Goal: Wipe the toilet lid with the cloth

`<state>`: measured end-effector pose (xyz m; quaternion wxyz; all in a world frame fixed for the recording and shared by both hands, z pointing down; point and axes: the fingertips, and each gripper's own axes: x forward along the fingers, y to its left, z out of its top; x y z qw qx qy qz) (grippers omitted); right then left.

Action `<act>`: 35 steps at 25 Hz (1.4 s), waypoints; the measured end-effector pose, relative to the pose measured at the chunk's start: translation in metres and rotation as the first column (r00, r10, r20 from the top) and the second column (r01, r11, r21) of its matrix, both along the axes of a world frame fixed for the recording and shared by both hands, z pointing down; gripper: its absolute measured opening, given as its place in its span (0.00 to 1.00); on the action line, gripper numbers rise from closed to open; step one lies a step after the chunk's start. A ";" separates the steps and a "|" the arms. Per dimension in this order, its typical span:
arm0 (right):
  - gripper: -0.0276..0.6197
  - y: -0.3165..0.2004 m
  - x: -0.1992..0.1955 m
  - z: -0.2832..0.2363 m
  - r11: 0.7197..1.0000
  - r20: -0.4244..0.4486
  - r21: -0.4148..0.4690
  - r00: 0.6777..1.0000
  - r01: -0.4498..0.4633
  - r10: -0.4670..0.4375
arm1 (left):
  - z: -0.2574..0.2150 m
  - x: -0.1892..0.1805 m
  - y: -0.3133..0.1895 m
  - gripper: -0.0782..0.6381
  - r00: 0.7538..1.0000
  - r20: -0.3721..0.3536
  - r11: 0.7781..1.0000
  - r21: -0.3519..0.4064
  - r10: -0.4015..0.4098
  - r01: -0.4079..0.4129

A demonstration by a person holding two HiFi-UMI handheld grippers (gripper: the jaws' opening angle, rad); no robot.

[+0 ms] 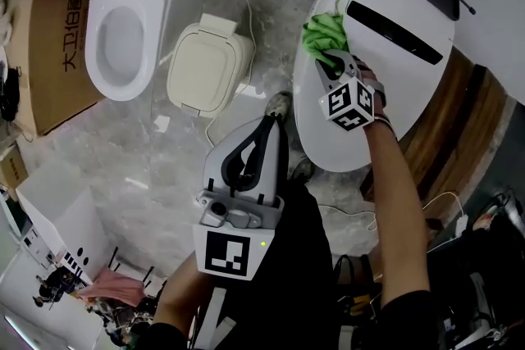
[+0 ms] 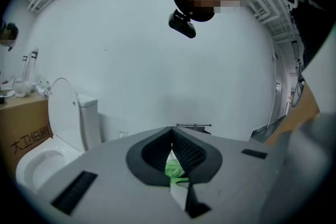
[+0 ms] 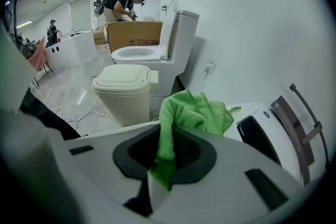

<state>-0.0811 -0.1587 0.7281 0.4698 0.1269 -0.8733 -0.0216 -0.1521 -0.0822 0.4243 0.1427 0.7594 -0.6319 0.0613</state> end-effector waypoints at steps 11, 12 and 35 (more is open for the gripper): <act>0.14 0.101 0.021 0.013 0.995 0.002 -0.021 0.995 0.098 -0.098 | 0.004 0.021 0.078 0.12 0.999 0.010 0.999 0.015 -0.042 0.042; 0.14 0.111 0.023 0.015 0.993 -0.002 -0.022 0.993 0.114 -0.114 | 0.004 0.023 0.084 0.12 0.999 0.009 0.999 0.016 -0.047 0.047; 0.14 0.325 0.123 0.044 0.940 -0.015 -0.065 0.941 0.336 -0.337 | 0.005 0.080 0.199 0.12 0.997 0.015 0.996 0.019 -0.082 0.082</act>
